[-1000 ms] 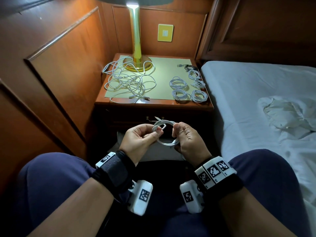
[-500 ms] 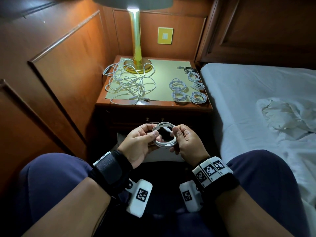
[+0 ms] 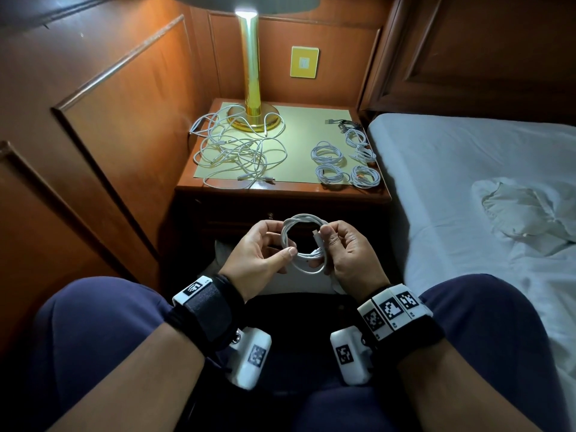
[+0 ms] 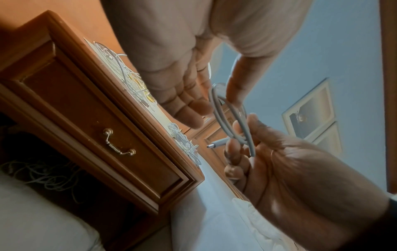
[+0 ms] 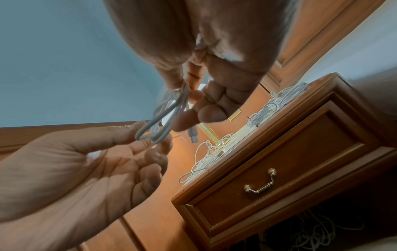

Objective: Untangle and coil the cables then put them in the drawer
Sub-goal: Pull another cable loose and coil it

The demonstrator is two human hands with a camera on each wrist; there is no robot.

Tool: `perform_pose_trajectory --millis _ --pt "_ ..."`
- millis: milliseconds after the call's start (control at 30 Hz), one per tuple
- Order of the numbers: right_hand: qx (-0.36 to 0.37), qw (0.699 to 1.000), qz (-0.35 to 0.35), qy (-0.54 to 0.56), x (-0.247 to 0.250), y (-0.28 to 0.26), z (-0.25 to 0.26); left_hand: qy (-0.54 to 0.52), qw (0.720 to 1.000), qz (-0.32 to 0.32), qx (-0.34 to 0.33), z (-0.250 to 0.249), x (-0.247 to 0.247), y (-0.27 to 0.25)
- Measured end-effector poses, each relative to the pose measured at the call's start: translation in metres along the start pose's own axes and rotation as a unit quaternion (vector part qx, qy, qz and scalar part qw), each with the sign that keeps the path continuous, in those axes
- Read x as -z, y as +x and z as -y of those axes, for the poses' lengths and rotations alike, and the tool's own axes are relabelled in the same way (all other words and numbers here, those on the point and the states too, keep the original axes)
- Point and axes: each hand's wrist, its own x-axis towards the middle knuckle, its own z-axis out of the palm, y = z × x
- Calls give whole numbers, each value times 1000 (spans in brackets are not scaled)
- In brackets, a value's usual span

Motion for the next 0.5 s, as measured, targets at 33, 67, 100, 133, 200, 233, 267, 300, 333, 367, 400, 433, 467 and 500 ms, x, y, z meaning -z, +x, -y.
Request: perform_pose_trajectory --millis 33,67,100,133,200,233,267,300,333,367,400,433,467,500 --pt "1 1000 -1 7 0 0 0 -2 1000 -5 4 0 0 1" --pt "2 1000 -2 15 0 1 0 -5 1000 -5 5 0 -1 1" --pt "4 1000 -2 21 0 1 1 -6 1000 -4 6 0 -1 1" --pt "4 1000 -2 22 0 1 0 -3 1000 -2 3 0 -2 1" --pt "6 1000 -11 11 1 1 -1 11 1000 0 -5 1 0 2" --pt "13 1000 -20 1 1 1 -2 23 1000 -2 -9 1 2 3" --pt "21 999 -31 -7 1 1 -3 41 999 -7 -12 3 3 5" --pt "30 999 -41 -16 1 2 -4 63 998 -13 -15 4 5 6" --pt "38 998 -49 -27 0 2 -5 84 996 -20 -20 6 6 8" --pt "44 997 -52 -39 0 3 -6 107 994 -30 -22 8 8 8" --pt "48 996 -51 -49 0 2 -6 131 990 -43 -22 11 9 9" --pt "51 996 -47 -56 0 1 -5 153 986 -59 -20 13 10 9" --pt "52 996 -41 -59 -1 1 -5 166 983 -73 -16 15 10 9" --pt "53 997 -34 -54 -2 0 -3 168 982 -82 -12 16 11 8"
